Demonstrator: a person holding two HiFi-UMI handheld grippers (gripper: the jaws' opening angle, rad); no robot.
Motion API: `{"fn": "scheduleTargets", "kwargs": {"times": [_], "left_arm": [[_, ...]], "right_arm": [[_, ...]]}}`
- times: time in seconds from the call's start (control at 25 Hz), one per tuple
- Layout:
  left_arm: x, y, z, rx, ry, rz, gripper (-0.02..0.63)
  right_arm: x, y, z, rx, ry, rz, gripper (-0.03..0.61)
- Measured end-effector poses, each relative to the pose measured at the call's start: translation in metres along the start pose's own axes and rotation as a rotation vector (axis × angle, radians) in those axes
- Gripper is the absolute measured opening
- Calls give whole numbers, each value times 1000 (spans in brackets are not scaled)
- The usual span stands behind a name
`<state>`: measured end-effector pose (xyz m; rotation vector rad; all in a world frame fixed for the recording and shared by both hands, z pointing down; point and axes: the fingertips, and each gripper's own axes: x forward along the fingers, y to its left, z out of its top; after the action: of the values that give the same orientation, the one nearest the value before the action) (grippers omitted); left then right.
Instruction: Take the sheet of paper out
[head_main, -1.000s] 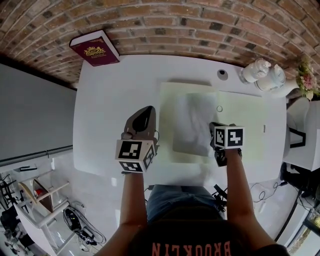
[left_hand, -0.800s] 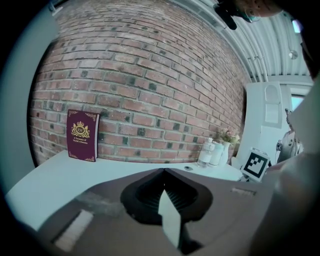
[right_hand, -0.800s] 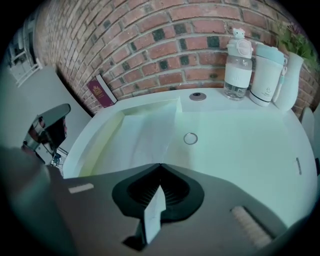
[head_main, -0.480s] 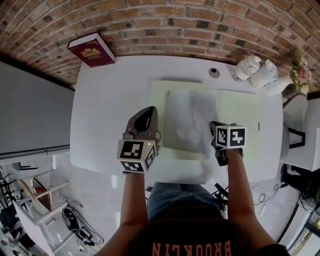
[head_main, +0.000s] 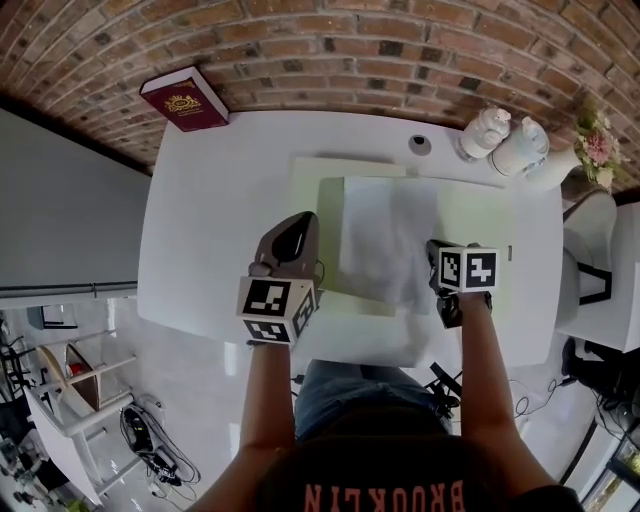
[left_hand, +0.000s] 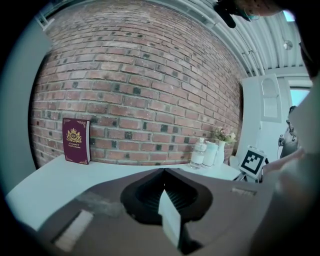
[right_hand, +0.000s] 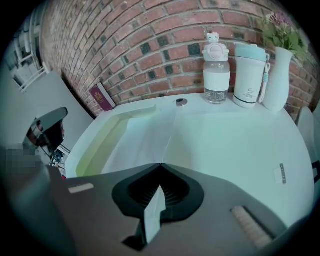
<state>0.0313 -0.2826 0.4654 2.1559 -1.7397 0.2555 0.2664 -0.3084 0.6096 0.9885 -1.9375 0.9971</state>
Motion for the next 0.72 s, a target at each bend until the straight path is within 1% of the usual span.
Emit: {"fn": "scheduleTargets", "kwargs": {"times": [0.32,0.72], "left_arm": [[1,-22,-1,16,4,20,-3],[12,-55,5,44,-4,-10,-3]], "right_arm": [[-11,-26,-1,-2,-16,1,3],[-37,-66,-1,27,-56,-30,3]]}}
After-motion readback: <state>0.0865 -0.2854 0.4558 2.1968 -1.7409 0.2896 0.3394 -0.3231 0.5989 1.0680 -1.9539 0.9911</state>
